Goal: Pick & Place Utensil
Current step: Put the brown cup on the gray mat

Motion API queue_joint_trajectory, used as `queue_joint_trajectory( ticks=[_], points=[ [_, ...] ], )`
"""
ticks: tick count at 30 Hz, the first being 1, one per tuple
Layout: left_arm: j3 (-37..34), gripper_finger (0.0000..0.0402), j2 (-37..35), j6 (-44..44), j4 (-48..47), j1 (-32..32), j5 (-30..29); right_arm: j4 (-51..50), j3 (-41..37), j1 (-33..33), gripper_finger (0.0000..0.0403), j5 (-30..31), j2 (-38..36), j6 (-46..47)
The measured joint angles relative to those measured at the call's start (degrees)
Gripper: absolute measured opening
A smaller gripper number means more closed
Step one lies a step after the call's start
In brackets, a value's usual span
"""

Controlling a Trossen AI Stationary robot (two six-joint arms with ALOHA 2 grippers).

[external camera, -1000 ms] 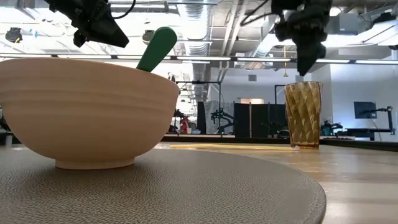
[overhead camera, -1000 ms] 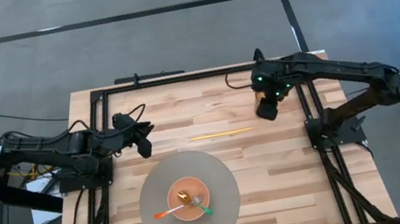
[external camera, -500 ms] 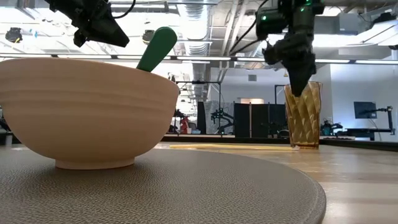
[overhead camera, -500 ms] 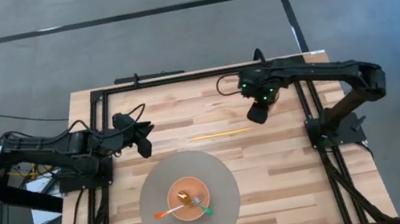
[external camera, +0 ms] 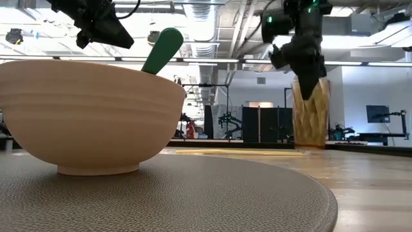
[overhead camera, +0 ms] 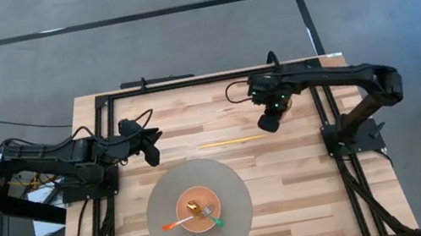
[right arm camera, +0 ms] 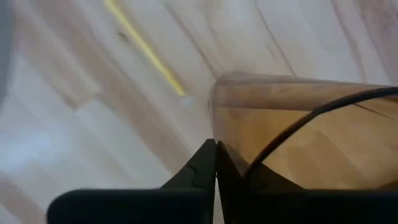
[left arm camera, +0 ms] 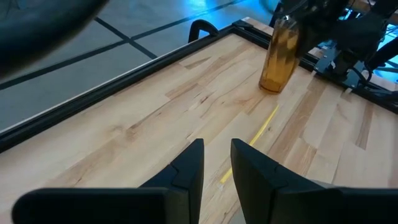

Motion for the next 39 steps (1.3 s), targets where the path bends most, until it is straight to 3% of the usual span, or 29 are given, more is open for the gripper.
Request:
queue_joint_trajectory(
  ticks=[11,22,28,32,39],
  points=[
    [0.0,0.0081,0.0,0.0,0.36,0.0,-0.39,2.83,8.49,15.46,0.0004,0.3,-0.57,0.98],
    [0.0,0.0081,-0.01,0.0,0.81,0.01,-0.42,19.82,8.68,30.76,0.0006,0.01,3.86,-25.6],
    [0.04,0.0081,0.41,0.17,1.1,0.01,-0.42,19.8,8.57,32.44,0.0005,-0.42,9.59,-31.3],
    [0.04,0.0081,0.8,0.2,0.98,0.01,-0.44,20.29,8.57,32.07,0.001,-4.05,12.45,-31.99],
    [0.04,0.0081,1.19,0.2,1.18,0.01,-0.43,23.4,8.76,31.95,0.0012,-6.73,14.29,-36.25]
  ],
)
